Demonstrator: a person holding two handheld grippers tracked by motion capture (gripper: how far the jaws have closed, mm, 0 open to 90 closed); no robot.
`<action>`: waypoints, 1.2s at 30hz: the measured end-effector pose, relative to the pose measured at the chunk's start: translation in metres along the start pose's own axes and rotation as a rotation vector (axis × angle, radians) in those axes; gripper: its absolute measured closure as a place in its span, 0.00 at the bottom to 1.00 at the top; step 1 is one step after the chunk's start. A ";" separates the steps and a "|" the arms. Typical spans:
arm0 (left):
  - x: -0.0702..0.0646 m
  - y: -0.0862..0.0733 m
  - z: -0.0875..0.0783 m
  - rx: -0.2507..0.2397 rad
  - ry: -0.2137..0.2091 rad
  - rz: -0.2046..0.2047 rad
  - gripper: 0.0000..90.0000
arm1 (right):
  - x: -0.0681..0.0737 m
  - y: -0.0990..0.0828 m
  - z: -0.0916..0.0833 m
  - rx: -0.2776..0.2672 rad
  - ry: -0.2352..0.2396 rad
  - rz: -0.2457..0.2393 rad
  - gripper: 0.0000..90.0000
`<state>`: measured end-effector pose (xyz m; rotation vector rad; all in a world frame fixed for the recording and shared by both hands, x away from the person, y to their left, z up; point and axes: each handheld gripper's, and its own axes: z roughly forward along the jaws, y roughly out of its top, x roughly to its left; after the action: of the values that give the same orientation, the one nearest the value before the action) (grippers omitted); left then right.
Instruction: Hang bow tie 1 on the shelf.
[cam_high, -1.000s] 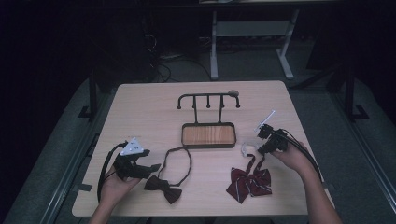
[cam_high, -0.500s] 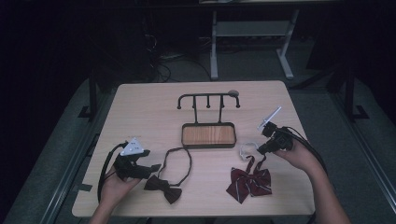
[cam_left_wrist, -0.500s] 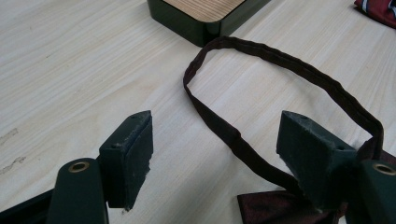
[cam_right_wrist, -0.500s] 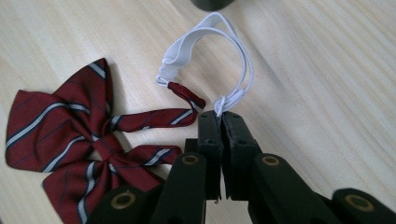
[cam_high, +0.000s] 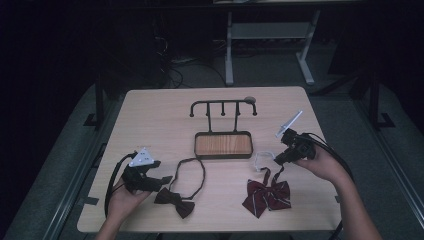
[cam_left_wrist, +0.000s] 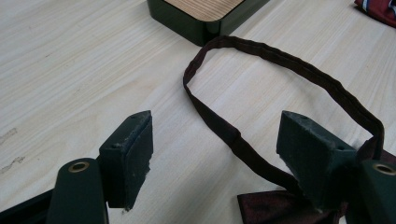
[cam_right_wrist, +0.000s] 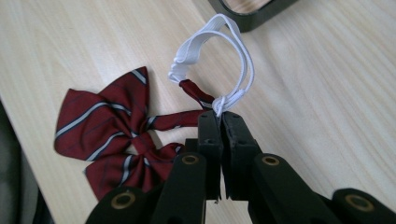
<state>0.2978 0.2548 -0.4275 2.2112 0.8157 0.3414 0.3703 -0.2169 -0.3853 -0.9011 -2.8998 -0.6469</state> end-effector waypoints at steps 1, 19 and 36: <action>0.000 0.000 0.000 0.000 0.000 0.000 0.30 | 0.001 0.001 -0.002 -0.001 0.004 -0.004 0.96; 0.000 0.000 0.000 -0.011 -0.002 -0.009 0.30 | 0.018 0.018 -0.024 0.001 0.024 -0.090 0.96; 0.001 0.000 -0.001 -0.012 0.003 -0.005 0.30 | 0.027 0.032 -0.050 -0.005 0.007 -0.147 0.96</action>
<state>0.2979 0.2558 -0.4275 2.1974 0.8182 0.3460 0.3610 -0.1980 -0.3233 -0.6890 -2.9799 -0.6657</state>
